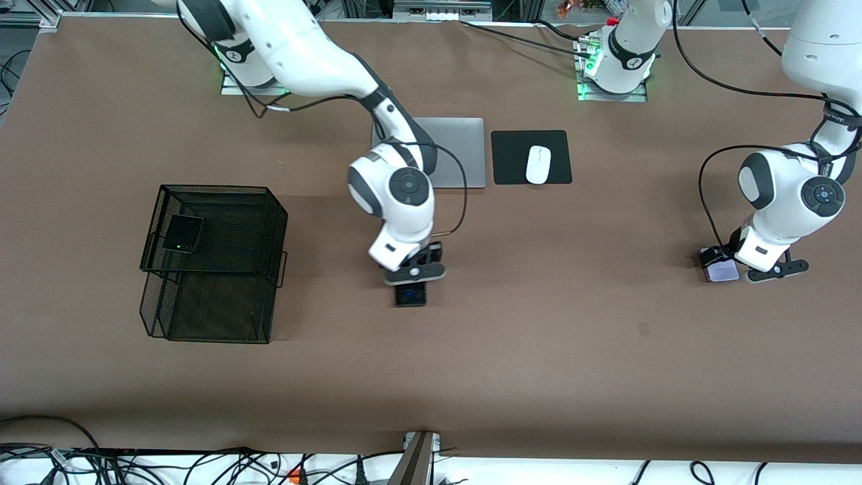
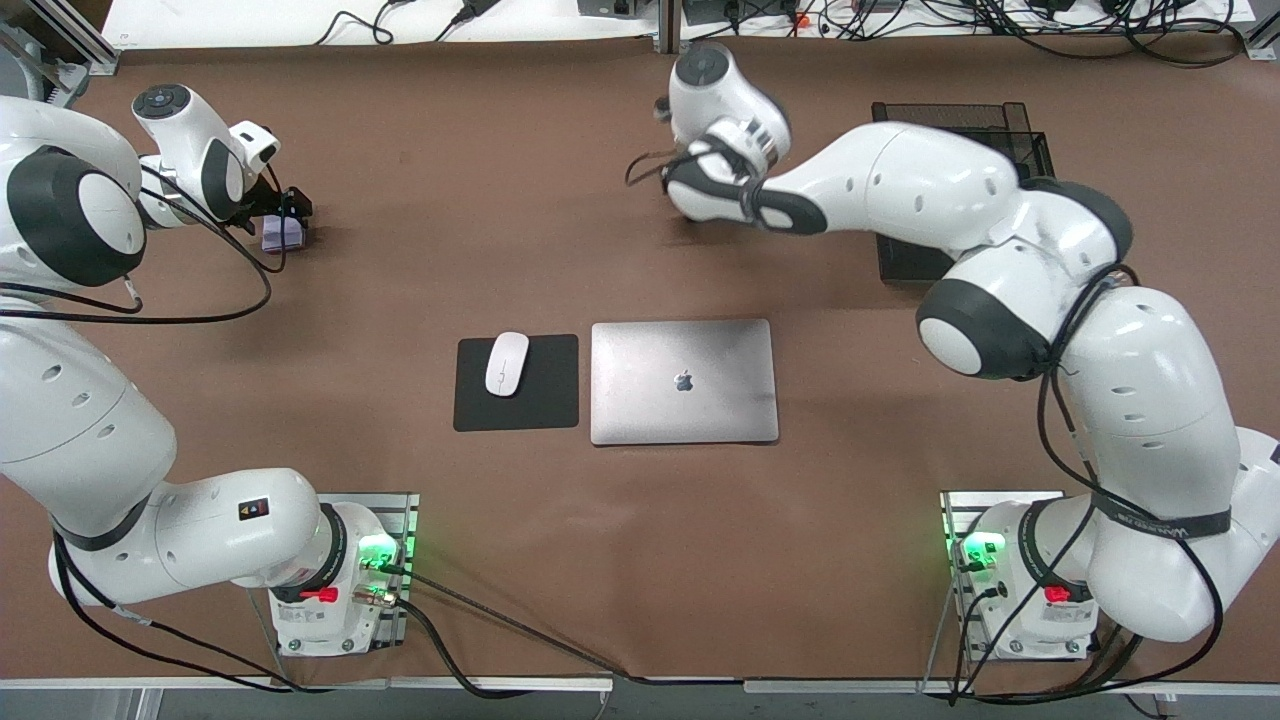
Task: Place phones with both arms
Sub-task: 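Grasp the white phone with the left gripper while the right gripper carries the large phone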
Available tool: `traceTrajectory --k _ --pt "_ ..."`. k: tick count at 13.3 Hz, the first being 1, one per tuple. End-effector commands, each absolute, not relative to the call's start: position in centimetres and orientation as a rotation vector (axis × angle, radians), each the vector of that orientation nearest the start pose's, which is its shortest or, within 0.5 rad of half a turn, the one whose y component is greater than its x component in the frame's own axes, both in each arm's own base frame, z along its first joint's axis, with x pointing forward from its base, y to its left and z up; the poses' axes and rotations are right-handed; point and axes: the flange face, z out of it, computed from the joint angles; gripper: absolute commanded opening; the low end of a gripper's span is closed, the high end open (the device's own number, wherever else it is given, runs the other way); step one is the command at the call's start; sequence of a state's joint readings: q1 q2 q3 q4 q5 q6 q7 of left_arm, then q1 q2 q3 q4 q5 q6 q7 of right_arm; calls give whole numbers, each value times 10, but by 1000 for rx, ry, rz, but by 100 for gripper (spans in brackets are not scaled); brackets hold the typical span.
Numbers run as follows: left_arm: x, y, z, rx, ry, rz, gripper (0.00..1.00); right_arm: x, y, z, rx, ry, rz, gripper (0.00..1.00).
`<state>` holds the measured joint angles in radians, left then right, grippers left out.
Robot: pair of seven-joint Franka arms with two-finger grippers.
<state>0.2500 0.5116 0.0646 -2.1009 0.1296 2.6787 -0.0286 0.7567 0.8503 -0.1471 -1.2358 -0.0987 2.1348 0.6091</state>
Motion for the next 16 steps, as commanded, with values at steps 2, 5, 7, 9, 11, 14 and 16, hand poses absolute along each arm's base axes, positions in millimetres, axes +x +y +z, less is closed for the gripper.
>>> traceTrajectory --k 2,5,7,9,11,14,16 --pt "563 184 174 -3026 -234 -85 100 636 343 409 -3347 62 -221 0" --pt "565 176 173 -3043 -213 -88 100 640 230 455 -3337 22 -34 0" --pt "563 179 167 -3086 -218 -94 100 618 164 454 -3311 -27 79 0" --pt "566 192 168 -3146 -195 -130 100 586 129 436 -3266 -9 83 0" --pt "566 200 168 -3168 -172 -144 100 564 110 409 -3237 15 66 0" --pt "568 200 170 -3163 -153 -147 100 542 104 361 -3231 11 75 0" --pt "570 192 167 -3167 -143 -141 100 532 102 340 -3229 1 65 0"
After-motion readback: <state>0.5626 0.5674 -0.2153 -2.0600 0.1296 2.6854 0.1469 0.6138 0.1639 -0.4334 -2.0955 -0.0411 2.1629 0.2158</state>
